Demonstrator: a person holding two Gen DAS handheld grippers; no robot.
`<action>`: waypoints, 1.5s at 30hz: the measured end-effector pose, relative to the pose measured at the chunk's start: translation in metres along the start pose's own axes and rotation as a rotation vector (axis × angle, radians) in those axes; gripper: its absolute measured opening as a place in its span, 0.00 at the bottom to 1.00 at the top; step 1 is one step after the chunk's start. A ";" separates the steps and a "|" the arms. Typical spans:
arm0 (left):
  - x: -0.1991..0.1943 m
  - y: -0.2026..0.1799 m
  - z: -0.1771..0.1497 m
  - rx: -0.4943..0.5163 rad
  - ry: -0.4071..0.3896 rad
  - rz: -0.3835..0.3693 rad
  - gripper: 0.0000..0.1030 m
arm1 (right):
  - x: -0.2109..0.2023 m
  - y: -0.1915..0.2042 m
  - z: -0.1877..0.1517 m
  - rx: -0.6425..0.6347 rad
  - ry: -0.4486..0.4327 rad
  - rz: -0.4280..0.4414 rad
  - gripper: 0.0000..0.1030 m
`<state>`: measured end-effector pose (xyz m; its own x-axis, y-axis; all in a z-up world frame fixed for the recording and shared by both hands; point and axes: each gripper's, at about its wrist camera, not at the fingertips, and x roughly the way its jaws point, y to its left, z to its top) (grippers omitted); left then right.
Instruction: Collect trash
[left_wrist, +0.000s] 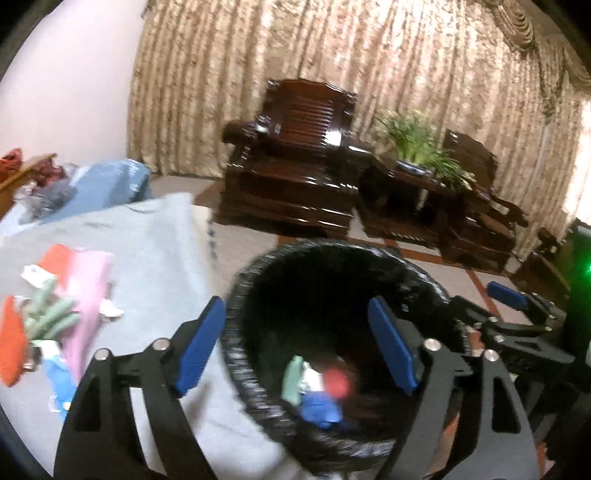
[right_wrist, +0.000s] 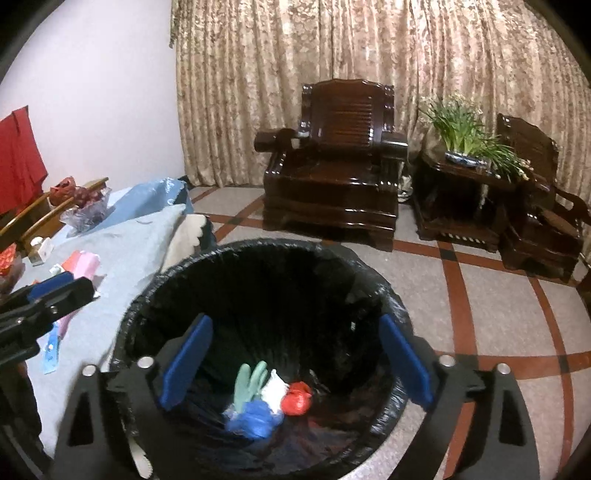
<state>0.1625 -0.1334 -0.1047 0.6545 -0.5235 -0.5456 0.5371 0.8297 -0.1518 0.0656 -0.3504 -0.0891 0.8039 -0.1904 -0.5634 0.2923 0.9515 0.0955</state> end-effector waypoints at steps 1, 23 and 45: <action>-0.007 0.009 0.000 -0.006 -0.011 0.024 0.79 | 0.000 0.003 0.001 -0.001 -0.005 0.008 0.92; -0.111 0.202 -0.033 -0.190 -0.038 0.536 0.87 | 0.029 0.203 0.021 -0.172 -0.044 0.356 0.94; -0.049 0.258 -0.058 -0.283 0.094 0.569 0.76 | 0.086 0.267 0.005 -0.211 0.035 0.390 0.94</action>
<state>0.2380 0.1174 -0.1650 0.7396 0.0227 -0.6726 -0.0505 0.9985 -0.0218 0.2154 -0.1136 -0.1077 0.8139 0.1975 -0.5465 -0.1442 0.9797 0.1393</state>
